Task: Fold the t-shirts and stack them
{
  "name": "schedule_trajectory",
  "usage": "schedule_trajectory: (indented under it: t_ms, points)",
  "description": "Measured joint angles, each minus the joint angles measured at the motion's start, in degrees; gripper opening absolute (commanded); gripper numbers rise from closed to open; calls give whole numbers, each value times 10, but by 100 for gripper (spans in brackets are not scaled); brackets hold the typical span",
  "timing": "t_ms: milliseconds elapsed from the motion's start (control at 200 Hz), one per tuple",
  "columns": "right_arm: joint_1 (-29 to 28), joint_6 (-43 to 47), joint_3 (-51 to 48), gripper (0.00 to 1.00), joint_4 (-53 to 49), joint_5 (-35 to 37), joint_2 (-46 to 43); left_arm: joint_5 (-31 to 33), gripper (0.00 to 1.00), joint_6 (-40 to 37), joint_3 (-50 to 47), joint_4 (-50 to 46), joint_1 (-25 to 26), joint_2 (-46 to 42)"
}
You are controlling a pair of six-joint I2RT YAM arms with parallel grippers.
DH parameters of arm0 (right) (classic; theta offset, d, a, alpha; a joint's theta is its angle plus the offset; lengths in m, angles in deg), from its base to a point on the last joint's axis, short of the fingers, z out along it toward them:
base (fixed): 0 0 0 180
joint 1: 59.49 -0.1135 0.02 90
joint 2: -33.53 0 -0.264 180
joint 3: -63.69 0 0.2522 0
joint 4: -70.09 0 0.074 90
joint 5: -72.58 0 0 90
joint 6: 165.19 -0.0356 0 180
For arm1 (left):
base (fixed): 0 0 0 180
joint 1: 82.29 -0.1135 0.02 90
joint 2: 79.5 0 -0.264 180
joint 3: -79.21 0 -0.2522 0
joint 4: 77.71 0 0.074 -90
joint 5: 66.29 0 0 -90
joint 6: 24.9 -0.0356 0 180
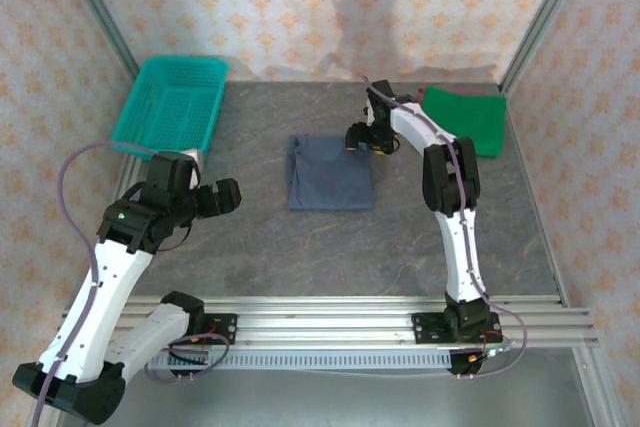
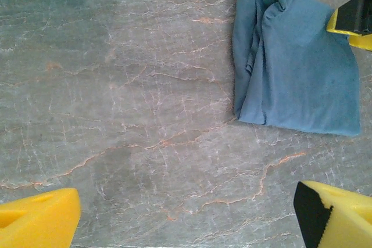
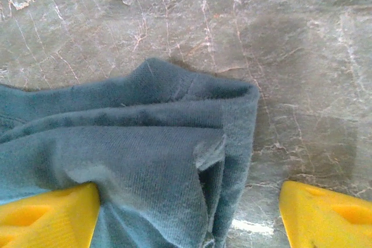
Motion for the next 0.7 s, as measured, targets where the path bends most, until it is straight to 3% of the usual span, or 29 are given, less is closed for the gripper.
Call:
schedule_trajectory:
  t_ms: [255,460,625,701]
  points:
    - [-3,0,38,81,-11,2,11,-4,95,3,-4,0,0,-21]
    - [-5,-9,-66,82,16,2,-49,-43,95,47,-51,44,0,-24]
    - [-6,-23,-95,81,30,2,-87,-51,93,77,-28,99,35,77]
    - [-7,-38,-146,80,47,2,-123,-51,82,76,31,120,69,168]
